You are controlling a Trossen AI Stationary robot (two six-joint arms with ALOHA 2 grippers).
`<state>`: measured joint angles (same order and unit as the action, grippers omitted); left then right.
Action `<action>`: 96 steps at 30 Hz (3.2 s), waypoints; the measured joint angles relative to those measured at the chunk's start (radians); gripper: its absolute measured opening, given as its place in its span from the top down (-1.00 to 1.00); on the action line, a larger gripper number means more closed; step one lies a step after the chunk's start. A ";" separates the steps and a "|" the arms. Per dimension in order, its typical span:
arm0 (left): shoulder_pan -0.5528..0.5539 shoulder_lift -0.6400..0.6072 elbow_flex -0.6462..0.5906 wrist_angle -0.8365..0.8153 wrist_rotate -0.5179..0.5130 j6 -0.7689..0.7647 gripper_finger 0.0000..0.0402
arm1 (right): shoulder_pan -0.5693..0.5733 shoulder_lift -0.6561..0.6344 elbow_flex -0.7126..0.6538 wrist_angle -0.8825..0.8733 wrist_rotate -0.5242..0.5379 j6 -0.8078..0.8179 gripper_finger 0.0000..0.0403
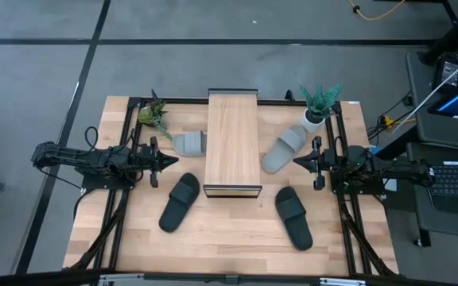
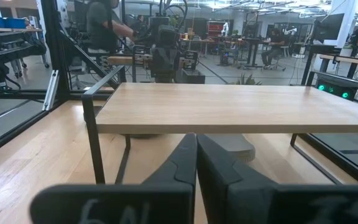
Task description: Pick and place slides into the shelf
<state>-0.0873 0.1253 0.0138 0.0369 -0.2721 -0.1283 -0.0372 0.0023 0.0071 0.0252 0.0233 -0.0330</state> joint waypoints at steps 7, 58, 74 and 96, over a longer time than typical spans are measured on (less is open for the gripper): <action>0.000 0.000 0.000 0.000 0.000 0.000 1.00 | 0.000 0.000 0.000 0.000 0.000 0.001 0.93; 0.000 0.000 0.000 0.000 0.000 0.000 1.00 | 0.000 0.000 0.000 0.000 0.000 0.000 0.93; 0.000 0.000 0.000 0.000 0.000 0.000 1.00 | 0.000 0.000 0.000 0.000 0.000 0.000 0.93; 0.000 0.000 0.000 0.000 0.000 0.032 1.00 | 0.000 0.000 0.000 0.006 0.017 -0.182 0.93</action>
<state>-0.0872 0.1257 0.0137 0.0368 -0.2722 -0.0967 -0.0372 0.0024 0.0070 0.0311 0.0404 -0.2146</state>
